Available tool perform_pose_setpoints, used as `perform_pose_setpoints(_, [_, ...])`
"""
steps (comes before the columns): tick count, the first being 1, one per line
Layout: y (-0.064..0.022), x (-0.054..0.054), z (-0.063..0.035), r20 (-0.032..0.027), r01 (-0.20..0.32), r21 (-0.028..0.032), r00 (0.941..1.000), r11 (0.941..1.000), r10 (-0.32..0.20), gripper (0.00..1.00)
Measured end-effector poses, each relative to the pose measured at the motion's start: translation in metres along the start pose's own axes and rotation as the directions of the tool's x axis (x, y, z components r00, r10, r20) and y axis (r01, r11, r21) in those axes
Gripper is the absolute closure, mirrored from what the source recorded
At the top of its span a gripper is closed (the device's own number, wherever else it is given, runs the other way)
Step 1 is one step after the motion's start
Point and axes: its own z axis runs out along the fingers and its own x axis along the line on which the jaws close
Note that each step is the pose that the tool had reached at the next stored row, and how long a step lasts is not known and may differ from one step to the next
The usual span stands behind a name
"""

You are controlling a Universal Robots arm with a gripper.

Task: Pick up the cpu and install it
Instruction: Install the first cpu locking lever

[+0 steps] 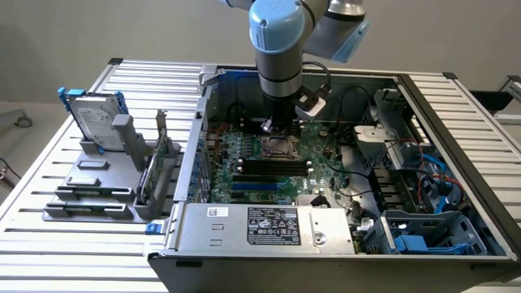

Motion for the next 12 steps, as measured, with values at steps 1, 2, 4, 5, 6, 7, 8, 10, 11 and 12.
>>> perform_pose_setpoints(1, [0.0, 0.0, 0.0, -0.0001, -0.001, -0.0002, 1.0, 1.0, 0.001, 0.89])
perform_pose_setpoints(2, [0.0, 0.0, 0.0, -0.0004, -0.002, -0.0002, 1.0, 1.0, 0.002, 0.89])
perform_pose_setpoints(4, [0.0, 0.0, 0.0001, -0.0009, -0.003, -0.0003, 1.0, 1.0, 0.003, 0.89])
perform_pose_setpoints(5, [0.0001, -0.0001, 0.0001, -0.0012, -0.004, -0.0002, 1.0, 1.0, 0.004, 0.89])
perform_pose_setpoints(6, [0.0, 0.0, 0.0001, -0.0016, -0.004, 0.0, 1.0, 1.0, 0.004, 0.89])
perform_pose_setpoints(7, [0.0, -0.0001, 0.0001, -0.0021, -0.004, 0.0004, 1.0, 1.0, 0.004, 0.89])
perform_pose_setpoints(8, [0.0, -0.0002, 0.0, -0.0033, -0.005, 0.0016, 1.0, 1.0, 0.005, 0.89])
perform_pose_setpoints(10, [0.0, -0.0001, 0.0001, -0.0078, -0.006, 0.0058, 1.0, 1.0, 0.006, 0.89])
perform_pose_setpoints(11, [0.0, 0.0, 0.0002, -0.0105, -0.006, 0.0083, 0.9999, 0.9999, 0.006, 0.89])
perform_pose_setpoints(12, [0.0, 0.0, 0.0002, -0.0131, -0.007, 0.0108, 0.9999, 0.9999, 0.007, 0.89])
